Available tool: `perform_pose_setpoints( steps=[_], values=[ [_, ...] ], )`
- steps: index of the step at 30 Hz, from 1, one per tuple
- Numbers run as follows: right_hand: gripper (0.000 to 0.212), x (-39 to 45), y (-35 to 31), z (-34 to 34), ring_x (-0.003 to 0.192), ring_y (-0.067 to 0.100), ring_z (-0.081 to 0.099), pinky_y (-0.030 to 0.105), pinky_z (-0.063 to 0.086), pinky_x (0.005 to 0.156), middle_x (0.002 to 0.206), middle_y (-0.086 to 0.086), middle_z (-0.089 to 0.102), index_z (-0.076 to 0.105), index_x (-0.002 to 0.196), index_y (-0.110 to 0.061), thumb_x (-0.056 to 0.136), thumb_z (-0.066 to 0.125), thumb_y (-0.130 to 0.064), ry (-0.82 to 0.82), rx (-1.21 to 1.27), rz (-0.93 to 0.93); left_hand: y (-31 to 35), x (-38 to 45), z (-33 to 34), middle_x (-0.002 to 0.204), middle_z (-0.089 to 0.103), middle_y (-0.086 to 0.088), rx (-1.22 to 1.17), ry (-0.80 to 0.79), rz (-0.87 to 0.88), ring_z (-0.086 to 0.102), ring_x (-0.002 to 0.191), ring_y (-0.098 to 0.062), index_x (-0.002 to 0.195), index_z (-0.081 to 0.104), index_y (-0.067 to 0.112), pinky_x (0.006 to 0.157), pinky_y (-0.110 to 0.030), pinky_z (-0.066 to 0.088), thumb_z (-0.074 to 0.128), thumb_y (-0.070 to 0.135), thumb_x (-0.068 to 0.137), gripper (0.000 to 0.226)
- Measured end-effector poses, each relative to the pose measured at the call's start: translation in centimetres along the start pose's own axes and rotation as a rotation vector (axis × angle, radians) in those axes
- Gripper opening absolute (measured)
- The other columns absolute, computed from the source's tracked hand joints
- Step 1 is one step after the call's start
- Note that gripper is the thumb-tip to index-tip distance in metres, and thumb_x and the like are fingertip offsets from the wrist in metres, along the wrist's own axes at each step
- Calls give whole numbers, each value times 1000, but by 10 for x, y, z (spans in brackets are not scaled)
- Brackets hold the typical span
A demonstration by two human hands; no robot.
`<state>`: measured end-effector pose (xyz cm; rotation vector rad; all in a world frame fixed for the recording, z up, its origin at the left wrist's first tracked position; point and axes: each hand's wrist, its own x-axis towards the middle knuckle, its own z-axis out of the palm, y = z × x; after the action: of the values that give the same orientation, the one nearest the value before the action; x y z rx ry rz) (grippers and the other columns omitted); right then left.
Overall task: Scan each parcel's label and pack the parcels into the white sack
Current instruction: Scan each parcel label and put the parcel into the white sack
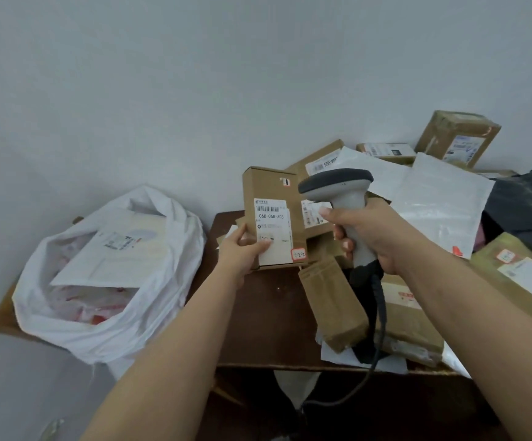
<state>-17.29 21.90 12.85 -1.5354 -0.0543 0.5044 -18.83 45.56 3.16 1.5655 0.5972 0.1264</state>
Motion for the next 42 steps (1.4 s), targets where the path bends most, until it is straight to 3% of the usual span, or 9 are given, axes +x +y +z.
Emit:
perform_pose_setpoints(
  steps=[3, 7, 16, 21, 27, 30, 34, 39, 42],
  values=[
    [20, -2, -2, 7, 43, 8, 45, 24, 44, 45, 58, 0, 54, 60, 91, -9, 91, 69, -27, -50, -33, -3, 0, -3, -9, 102, 72, -1, -11, 72, 32, 70, 95, -19, 132, 52, 22, 83, -41, 59, 76, 4, 80, 60],
    [19, -2, -5, 14, 42, 8, 44, 23, 43, 45, 53, -3, 52, 57, 85, -12, 91, 69, -27, -74, -29, 9, -1, -4, -19, 90, 67, 7, 15, 103, 77, 67, 79, -7, 115, 50, 33, 60, -21, 57, 69, 0, 85, 48],
    [20, 4, -6, 24, 40, 7, 42, 22, 42, 42, 56, -1, 51, 56, 92, -10, 91, 69, -25, -140, -18, -11, -6, -1, -37, 115, 70, -1, 19, 162, 69, 70, 99, -18, 139, 49, 19, 72, -29, 60, 73, 6, 84, 62],
    [24, 7, -5, 41, 40, 7, 42, 20, 41, 40, 57, -1, 52, 56, 101, -8, 90, 69, -24, -170, 3, 1, -8, -2, -50, 117, 69, -8, 11, 181, 87, 69, 102, -24, 135, 53, 18, 59, -20, 57, 72, 5, 84, 56],
    [26, 15, -5, 88, 42, 8, 43, 20, 42, 39, 58, 1, 54, 58, 102, -6, 88, 71, -24, -210, 14, 51, -6, -3, -103, 109, 69, -9, -4, 345, 170, 69, 101, -23, 142, 46, 22, 89, -45, 56, 74, 17, 81, 68],
    [24, 20, -5, 117, 43, 9, 42, 21, 42, 40, 60, 3, 52, 60, 98, -5, 89, 70, -24, -228, 22, 57, 5, -8, -152, 120, 63, -7, 32, 576, 268, 63, 109, -19, 151, 30, 26, 97, -40, 52, 66, 24, 90, 71],
    [26, 31, 0, 152, 38, 9, 41, 22, 41, 41, 58, 4, 52, 60, 103, -4, 88, 72, -23, -227, 50, 61, 13, 5, -234, 132, 60, -2, 202, 833, 328, 57, 116, -18, 148, 36, 23, 102, -34, 45, 56, 33, 95, 58],
    [25, 45, 9, 171, 41, 9, 42, 23, 41, 41, 59, 4, 52, 59, 103, -5, 89, 72, -21, -144, 73, 103, 7, 49, -295, 150, 39, -19, 652, 786, -117, 34, 139, -38, 150, 28, 13, 114, -48, 29, 53, 42, 91, 70],
    [22, 53, 18, 166, 43, 11, 42, 23, 40, 40, 60, 4, 50, 58, 102, -5, 90, 70, -19, -56, 107, 135, 10, 53, -261, 139, 49, -19, 668, 682, -17, 45, 129, -37, 144, 37, 6, 108, -46, 37, 51, 36, 87, 65]
  ],
)
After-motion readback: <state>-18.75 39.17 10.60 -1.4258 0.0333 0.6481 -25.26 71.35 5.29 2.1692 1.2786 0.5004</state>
